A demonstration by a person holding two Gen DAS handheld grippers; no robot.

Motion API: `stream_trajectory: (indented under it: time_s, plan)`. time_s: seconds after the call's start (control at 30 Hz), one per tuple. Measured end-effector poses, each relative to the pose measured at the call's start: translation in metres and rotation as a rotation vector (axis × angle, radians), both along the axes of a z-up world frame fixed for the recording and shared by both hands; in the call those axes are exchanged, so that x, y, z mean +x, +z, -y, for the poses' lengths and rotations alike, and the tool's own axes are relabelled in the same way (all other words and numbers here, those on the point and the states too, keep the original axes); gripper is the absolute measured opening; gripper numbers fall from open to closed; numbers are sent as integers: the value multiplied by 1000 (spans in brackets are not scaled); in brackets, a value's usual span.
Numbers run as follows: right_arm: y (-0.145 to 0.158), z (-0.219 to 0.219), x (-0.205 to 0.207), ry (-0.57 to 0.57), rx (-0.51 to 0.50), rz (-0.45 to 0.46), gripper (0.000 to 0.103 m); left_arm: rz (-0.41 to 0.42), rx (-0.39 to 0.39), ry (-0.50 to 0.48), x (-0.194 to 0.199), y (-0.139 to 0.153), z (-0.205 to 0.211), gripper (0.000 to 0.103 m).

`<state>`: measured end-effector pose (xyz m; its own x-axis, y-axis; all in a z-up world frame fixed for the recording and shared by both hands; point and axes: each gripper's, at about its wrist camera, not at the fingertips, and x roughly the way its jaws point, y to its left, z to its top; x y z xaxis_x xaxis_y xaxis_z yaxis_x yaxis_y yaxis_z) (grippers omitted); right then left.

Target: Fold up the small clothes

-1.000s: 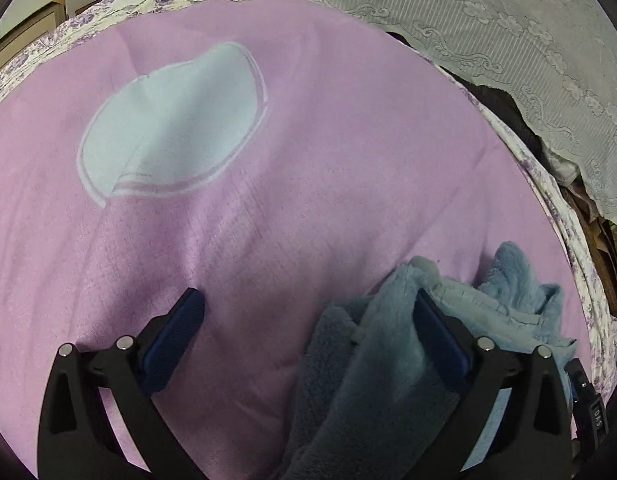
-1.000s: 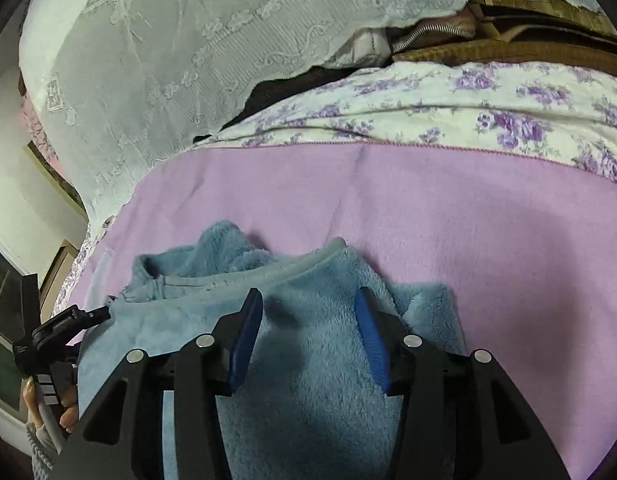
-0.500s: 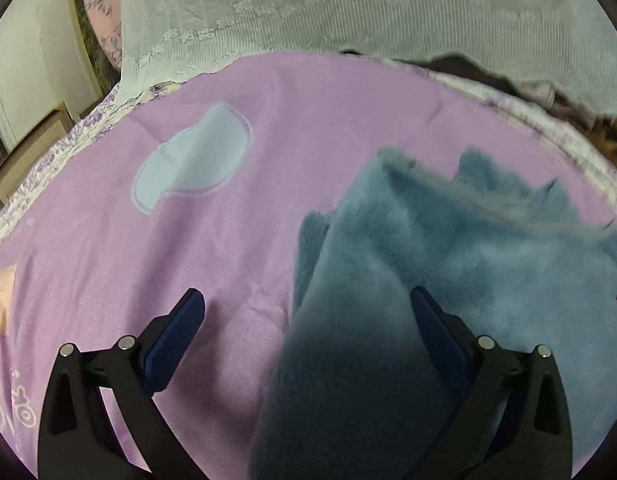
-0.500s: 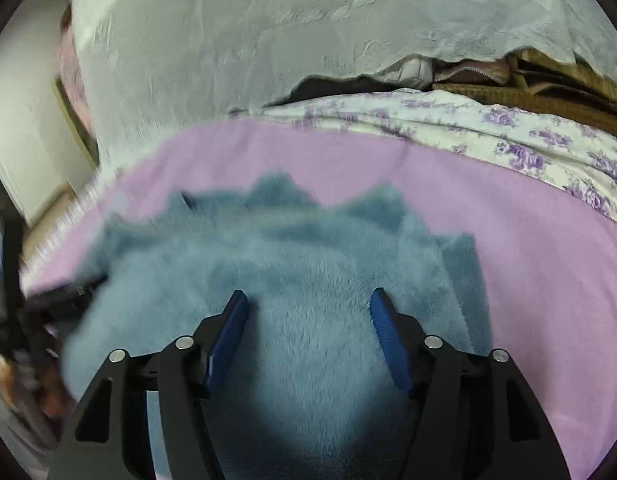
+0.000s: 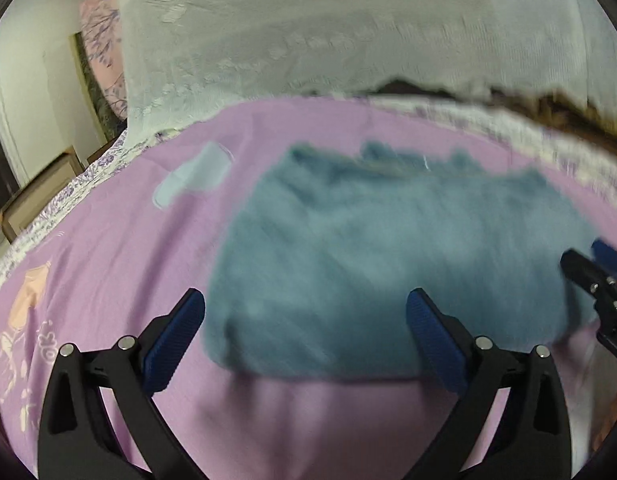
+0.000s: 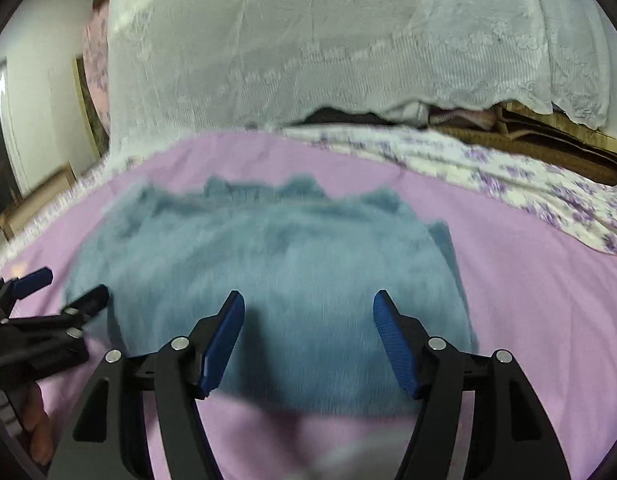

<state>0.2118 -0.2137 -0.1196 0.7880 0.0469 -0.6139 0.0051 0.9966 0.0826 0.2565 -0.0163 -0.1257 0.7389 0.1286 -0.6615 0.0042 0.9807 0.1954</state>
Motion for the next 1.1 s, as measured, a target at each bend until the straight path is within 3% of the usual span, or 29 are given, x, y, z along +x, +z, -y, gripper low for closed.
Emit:
stream_trajectory:
  time_s: [0.13,0.4,0.5,0.7,0.83,0.97,1.1]
  plan:
    - [-18,-4,6,-1,-33,-87,72,-42,91,8,10,-22,15,99]
    - [-20,-3,0,32,-3,-69,86,-21,51,5,3,-20,9,99]
    - [-15,1,-6,34,29,-39,86,-2,39,10,0,-17,6,99]
    - [-3,24,-31,-73,104,77,86,51,10,46,-13,-7,-1,99]
    - [-6,38,-30,-126,146,73,86,67,-17,65,-14,-2,-7,99]
    - [-16,37,-17,-100,148,-6,88,-4,-48,87,1,-12,-17,99]
    - [-22,29,-11,-50,134,-51,100,-75,-112,86,14,-20,-27,99]
